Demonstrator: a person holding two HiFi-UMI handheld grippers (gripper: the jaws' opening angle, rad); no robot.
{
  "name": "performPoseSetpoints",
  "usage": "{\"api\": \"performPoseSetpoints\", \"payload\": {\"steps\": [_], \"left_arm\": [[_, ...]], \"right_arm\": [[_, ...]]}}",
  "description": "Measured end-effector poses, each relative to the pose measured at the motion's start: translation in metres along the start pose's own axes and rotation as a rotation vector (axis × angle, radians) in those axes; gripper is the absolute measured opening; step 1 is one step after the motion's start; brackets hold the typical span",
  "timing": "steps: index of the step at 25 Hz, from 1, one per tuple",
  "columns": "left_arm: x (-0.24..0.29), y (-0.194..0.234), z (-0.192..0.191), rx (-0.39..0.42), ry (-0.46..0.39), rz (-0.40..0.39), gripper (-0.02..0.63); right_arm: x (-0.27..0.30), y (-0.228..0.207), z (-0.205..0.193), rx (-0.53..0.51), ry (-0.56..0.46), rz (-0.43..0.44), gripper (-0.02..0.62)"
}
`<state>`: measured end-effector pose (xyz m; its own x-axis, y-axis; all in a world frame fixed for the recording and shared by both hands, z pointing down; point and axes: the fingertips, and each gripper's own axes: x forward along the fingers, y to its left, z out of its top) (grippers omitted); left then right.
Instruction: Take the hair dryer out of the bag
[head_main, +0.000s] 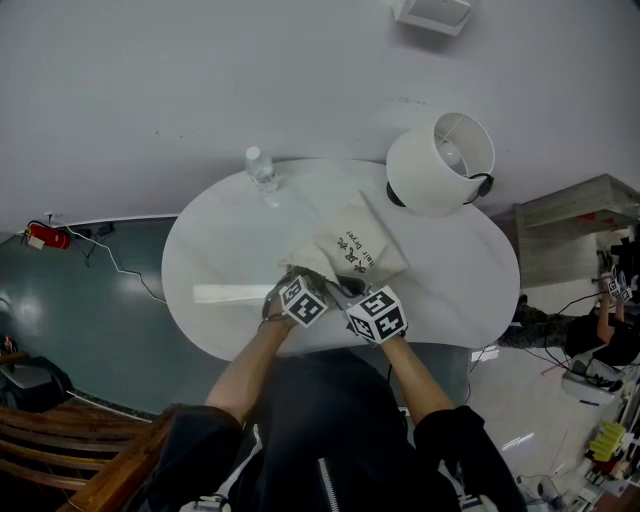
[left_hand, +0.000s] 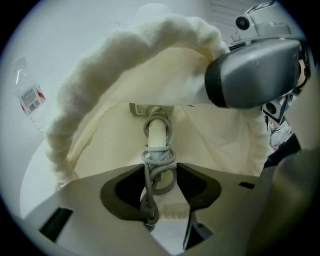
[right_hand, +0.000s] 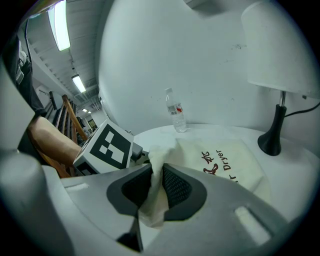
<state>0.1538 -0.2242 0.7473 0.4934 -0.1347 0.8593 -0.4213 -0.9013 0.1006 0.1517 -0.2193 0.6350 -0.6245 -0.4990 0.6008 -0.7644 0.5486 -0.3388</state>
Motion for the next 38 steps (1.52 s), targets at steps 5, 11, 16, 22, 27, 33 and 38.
{"api": "performPoseSetpoints", "payload": {"steps": [5, 11, 16, 22, 27, 33, 38], "left_arm": [[-0.006, -0.002, 0.001, -0.011, -0.007, 0.001, 0.206], [-0.009, -0.003, -0.004, -0.023, -0.002, 0.003, 0.206], [-0.014, -0.004, -0.008, -0.028, -0.004, 0.010, 0.204], [-0.025, -0.007, -0.011, -0.038, -0.004, 0.010, 0.204], [-0.032, -0.006, -0.018, -0.046, 0.001, 0.021, 0.204], [-0.037, -0.006, -0.029, -0.057, 0.004, 0.024, 0.202], [-0.043, -0.007, -0.034, -0.056, 0.001, 0.028, 0.202]], "right_arm": [[0.001, 0.001, -0.002, 0.001, 0.004, 0.002, 0.052], [0.003, 0.002, -0.004, -0.006, 0.016, 0.005, 0.051], [0.004, 0.002, -0.007, -0.025, 0.030, 0.002, 0.051], [0.007, 0.004, -0.008, -0.047, 0.046, 0.000, 0.051], [0.009, 0.004, -0.010, -0.048, 0.053, 0.004, 0.051], [0.011, 0.004, -0.010, -0.045, 0.056, 0.008, 0.051], [0.012, 0.004, -0.012, -0.046, 0.062, 0.010, 0.051]]}}
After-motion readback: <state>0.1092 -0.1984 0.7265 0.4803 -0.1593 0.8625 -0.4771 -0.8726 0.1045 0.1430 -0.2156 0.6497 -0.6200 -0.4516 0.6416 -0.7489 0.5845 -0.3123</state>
